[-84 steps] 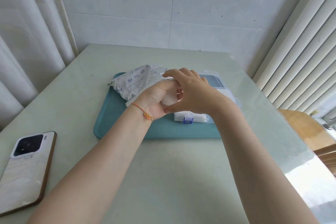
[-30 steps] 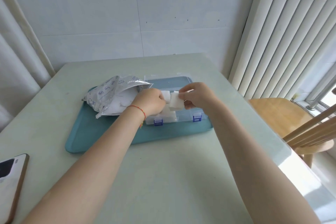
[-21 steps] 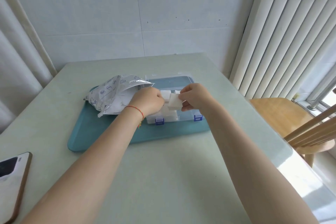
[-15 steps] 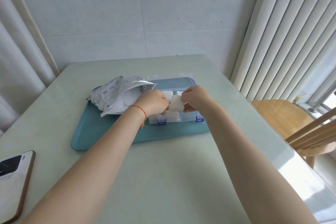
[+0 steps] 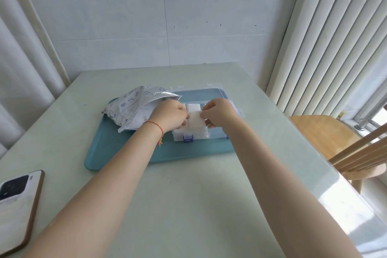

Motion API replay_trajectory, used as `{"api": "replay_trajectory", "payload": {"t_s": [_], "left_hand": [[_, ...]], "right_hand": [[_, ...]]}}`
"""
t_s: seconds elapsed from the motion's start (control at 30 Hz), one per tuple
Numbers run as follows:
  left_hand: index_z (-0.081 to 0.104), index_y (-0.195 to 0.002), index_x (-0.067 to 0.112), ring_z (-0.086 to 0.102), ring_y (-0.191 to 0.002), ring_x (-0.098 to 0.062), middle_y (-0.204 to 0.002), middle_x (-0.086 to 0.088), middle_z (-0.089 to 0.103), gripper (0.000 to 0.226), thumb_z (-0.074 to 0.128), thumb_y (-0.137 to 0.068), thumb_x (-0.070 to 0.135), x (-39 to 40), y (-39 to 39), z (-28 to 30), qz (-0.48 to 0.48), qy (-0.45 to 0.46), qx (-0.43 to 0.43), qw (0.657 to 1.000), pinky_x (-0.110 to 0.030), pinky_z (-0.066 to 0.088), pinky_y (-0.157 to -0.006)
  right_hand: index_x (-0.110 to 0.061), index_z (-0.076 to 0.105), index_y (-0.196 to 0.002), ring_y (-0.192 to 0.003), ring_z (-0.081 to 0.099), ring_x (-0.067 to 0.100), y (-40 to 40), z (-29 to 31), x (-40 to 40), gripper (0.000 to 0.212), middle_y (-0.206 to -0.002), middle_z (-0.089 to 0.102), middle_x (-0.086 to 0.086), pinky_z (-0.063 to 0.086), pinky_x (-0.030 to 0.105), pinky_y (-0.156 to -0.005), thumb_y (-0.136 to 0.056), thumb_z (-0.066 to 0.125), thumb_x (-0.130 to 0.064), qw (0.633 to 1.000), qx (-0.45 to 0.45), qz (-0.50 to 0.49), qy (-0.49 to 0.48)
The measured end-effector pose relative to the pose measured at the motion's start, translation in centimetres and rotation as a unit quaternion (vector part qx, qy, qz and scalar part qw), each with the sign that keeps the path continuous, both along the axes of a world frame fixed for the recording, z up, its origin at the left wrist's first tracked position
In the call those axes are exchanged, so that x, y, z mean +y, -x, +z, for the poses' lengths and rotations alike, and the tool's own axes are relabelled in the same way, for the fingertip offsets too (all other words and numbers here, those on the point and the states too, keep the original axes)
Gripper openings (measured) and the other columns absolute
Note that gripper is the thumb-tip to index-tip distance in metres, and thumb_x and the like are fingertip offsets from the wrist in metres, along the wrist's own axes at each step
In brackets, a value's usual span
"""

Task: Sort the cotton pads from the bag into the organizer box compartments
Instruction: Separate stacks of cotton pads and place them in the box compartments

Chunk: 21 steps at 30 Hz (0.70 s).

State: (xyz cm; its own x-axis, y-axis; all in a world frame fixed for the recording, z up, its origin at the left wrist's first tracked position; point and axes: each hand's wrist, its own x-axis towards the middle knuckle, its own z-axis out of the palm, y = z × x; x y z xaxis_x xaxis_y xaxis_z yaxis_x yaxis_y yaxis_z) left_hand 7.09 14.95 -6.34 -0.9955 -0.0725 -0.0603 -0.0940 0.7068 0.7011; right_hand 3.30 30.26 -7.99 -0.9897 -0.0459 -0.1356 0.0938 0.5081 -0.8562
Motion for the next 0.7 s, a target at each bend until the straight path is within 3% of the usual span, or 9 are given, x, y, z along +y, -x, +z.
{"api": "replay_trajectory", "payload": {"t_s": [0.07, 0.17, 0.3, 0.4, 0.5, 0.6, 0.7], "left_hand": [[0.073, -0.082, 0.010, 0.070, -0.078, -0.023, -0.079, -0.003, 0.075, 0.022, 0.051, -0.085, 0.010, 0.1, 0.0, -0.5, -0.009, 0.031, 0.004, 0.999, -0.033, 0.057, -0.078], [0.072, -0.077, 0.017, 0.068, -0.082, -0.019, -0.076, 0.005, 0.072, 0.019, 0.055, -0.082, 0.010, 0.1, 0.0, -0.7, -0.023, 0.062, 0.018, 0.998, -0.031, 0.056, -0.080], [0.068, -0.073, 0.030, 0.063, -0.077, -0.010, -0.071, 0.014, 0.066, 0.023, 0.060, -0.082, 0.011, 0.1, 0.0, -0.7, -0.049, 0.089, 0.019, 0.995, -0.021, 0.048, -0.072], [0.071, -0.077, 0.030, 0.058, -0.071, -0.006, -0.072, 0.016, 0.064, 0.021, 0.064, -0.081, 0.011, 0.1, 0.2, -0.9, -0.064, 0.100, 0.022, 0.993, -0.019, 0.042, -0.069], [0.075, -0.085, 0.028, 0.055, -0.078, -0.009, -0.071, 0.021, 0.056, 0.013, 0.070, -0.082, 0.016, 0.2, 0.4, -1.1, -0.079, 0.128, 0.034, 0.988, -0.017, 0.040, -0.074], [0.076, -0.091, 0.027, 0.057, -0.087, -0.012, -0.074, 0.019, 0.055, 0.011, 0.072, -0.083, 0.021, 0.3, 0.8, -1.2, -0.086, 0.154, 0.036, 0.984, -0.018, 0.041, -0.079], [0.074, -0.096, 0.023, 0.061, -0.095, -0.017, -0.089, 0.007, 0.064, 0.017, 0.077, -0.080, 0.028, 0.5, 1.2, -1.3, -0.075, 0.172, 0.036, 0.982, -0.021, 0.043, -0.078]], "right_hand": [[-0.015, 0.057, -0.076, -0.068, 0.067, 0.023, 0.0, -0.7, -0.4, 0.016, -0.071, 0.065, 0.004, 0.060, 0.034, -0.070, -0.085, 0.061, -0.002, 0.999, 0.026, -0.003, -0.046], [-0.016, 0.061, -0.079, -0.082, 0.069, 0.023, -0.3, -1.1, -0.7, 0.011, -0.073, 0.066, -0.001, 0.052, 0.027, -0.065, -0.082, 0.059, -0.006, 0.992, 0.061, -0.007, -0.114], [-0.005, 0.070, -0.088, -0.076, 0.062, 0.021, -0.6, -1.1, -1.1, 0.017, -0.086, 0.072, 0.007, 0.039, 0.021, -0.050, -0.082, 0.054, -0.004, 0.981, 0.079, 0.007, -0.174], [0.000, 0.069, -0.087, -0.070, 0.053, 0.021, -0.7, -1.5, -1.5, 0.021, -0.086, 0.070, 0.013, 0.036, 0.024, -0.050, -0.079, 0.051, -0.002, 0.973, 0.098, 0.007, -0.207], [-0.010, 0.065, -0.082, -0.078, 0.056, 0.022, -0.8, -1.5, -1.2, 0.014, -0.080, 0.063, 0.002, 0.036, 0.025, -0.050, -0.079, 0.052, -0.005, 0.964, 0.109, 0.016, -0.244], [-0.019, 0.068, -0.092, -0.087, 0.056, 0.017, -0.7, -0.4, -0.4, 0.010, -0.082, 0.056, -0.010, 0.047, 0.029, -0.066, -0.084, 0.064, -0.016, 0.959, 0.099, 0.074, -0.255], [-0.022, 0.070, -0.102, -0.091, 0.053, 0.013, -0.6, 0.2, 0.0, 0.022, -0.095, 0.056, -0.010, 0.048, 0.031, -0.081, -0.081, 0.074, -0.026, 0.952, 0.071, 0.135, -0.264]]}}
